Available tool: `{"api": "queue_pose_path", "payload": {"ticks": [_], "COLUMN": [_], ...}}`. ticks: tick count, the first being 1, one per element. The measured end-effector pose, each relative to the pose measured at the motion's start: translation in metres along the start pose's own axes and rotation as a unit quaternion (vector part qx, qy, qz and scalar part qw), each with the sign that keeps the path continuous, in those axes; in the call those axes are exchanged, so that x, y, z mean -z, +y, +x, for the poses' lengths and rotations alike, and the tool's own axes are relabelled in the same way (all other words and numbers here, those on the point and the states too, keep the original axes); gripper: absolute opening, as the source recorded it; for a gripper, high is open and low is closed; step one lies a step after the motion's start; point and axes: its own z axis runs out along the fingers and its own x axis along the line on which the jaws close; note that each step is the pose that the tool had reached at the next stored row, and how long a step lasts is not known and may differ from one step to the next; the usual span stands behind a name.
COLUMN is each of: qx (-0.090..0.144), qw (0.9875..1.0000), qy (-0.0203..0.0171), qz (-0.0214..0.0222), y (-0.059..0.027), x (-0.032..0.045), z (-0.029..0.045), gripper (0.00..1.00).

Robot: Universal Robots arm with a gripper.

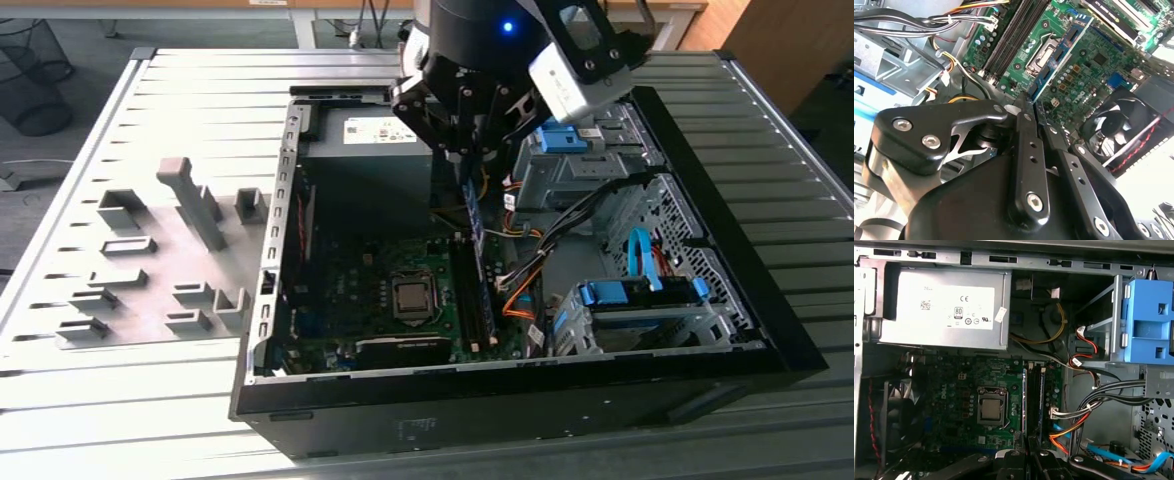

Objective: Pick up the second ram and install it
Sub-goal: 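Insert the second ram into the second slot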

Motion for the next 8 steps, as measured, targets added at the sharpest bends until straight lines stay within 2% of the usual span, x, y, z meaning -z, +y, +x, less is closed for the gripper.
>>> {"api": "queue_pose_path", "payload": {"ticks": [8], "qx": [0.0], "qw": [1.0], "qy": [0.0], "qz": [0.0], "y": [0.0], "x": [-0.0146], "z": [-0.0006], "gripper": [0.14]}}
